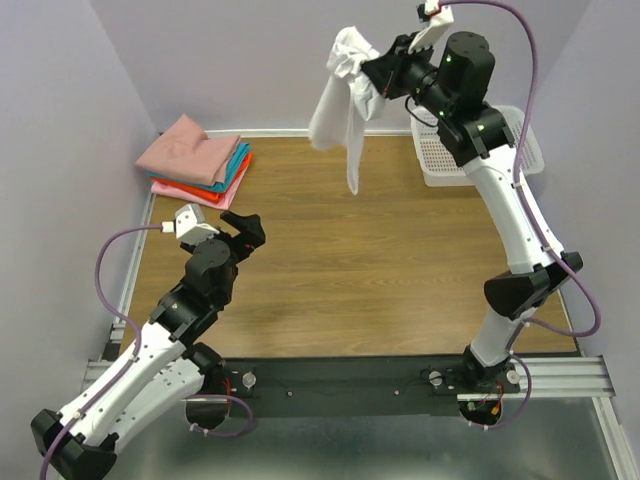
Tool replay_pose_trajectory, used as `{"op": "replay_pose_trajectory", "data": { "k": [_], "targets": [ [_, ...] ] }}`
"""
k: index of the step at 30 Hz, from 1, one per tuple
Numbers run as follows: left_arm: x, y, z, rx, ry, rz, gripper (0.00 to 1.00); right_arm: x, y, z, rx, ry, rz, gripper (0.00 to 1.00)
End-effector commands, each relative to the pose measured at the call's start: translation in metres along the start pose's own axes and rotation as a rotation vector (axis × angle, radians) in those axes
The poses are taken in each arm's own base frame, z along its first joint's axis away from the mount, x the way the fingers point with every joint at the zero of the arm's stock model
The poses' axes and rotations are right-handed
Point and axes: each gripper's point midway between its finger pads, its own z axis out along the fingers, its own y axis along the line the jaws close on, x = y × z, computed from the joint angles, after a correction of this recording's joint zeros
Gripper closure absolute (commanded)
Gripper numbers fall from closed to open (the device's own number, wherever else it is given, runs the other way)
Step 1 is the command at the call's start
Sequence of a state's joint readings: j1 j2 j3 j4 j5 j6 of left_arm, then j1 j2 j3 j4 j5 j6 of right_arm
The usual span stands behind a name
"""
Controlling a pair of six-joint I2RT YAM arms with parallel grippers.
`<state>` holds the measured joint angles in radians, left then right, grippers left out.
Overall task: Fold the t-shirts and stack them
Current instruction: Move the tshirt to the center of the board
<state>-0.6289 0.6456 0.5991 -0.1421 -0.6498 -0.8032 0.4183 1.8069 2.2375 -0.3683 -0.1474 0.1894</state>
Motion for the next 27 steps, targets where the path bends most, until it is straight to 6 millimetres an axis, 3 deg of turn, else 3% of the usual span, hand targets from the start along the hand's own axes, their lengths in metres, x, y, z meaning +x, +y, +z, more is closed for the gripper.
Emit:
{"op": "replay_pose_trajectory", "data": {
  "k": [1, 5, 6, 9, 10, 11, 12, 13, 15, 16, 20, 21, 25, 27],
  "targets": [
    [-0.009, 0.020, -0.013, -0.117, -0.003, -0.096, 0.04, 0.014, 0.050, -0.019, -0.196, 0.071, 0.090, 0.98],
    [-0.004, 0.044, -0.025, -0.201, 0.020, -0.108, 0.03, 0.080, 0.036, -0.032, -0.122, 0.224, 0.191, 0.96],
    [-0.006, 0.043, -0.028, -0.182, 0.014, -0.124, 0.04, 0.125, 0.026, -0.045, -0.070, 0.317, 0.228, 0.95],
    [0.003, 0.037, -0.028, -0.109, 0.034, -0.121, 0.03, 0.194, -0.008, -0.062, 0.115, 0.434, 0.268, 0.88],
    [0.012, 0.035, -0.027, -0.082, 0.054, -0.119, 0.03, 0.243, -0.028, -0.080, 0.214, 0.527, 0.269, 0.80],
    [0.016, 0.035, -0.026, -0.071, 0.063, -0.114, 0.03, 0.265, -0.040, -0.088, 0.272, 0.564, 0.278, 0.58],
    [0.021, 0.036, -0.025, -0.066, 0.076, -0.101, 0.03, 0.283, -0.052, -0.097, 0.327, 0.596, 0.277, 0.44],
    [0.031, 0.038, -0.023, -0.061, 0.103, -0.086, 0.03, 0.313, -0.077, -0.114, 0.448, 0.645, 0.250, 0.32],
    [0.043, 0.041, -0.018, -0.079, 0.133, -0.062, 0.03, 0.329, -0.101, -0.131, 0.568, 0.671, 0.236, 0.17],
    [0.048, 0.043, -0.017, -0.094, 0.148, -0.051, 0.03, 0.332, -0.116, -0.145, 0.660, 0.669, 0.203, 0.16],
    [0.066, 0.051, -0.005, -0.158, 0.184, -0.022, 0.03, 0.325, -0.121, -0.170, 0.712, 0.642, 0.187, 0.08],
    [0.074, 0.054, -0.002, -0.176, 0.204, -0.002, 0.03, 0.326, -0.116, -0.173, 0.696, 0.646, 0.194, 0.00],
    [0.079, 0.051, 0.007, -0.193, 0.210, 0.006, 0.03, 0.345, -0.080, -0.193, 0.563, 0.702, 0.272, 0.00],
    [0.081, 0.049, 0.010, -0.196, 0.212, -0.005, 0.03, 0.363, -0.046, -0.203, 0.477, 0.754, 0.247, 0.00]
  ]
}}
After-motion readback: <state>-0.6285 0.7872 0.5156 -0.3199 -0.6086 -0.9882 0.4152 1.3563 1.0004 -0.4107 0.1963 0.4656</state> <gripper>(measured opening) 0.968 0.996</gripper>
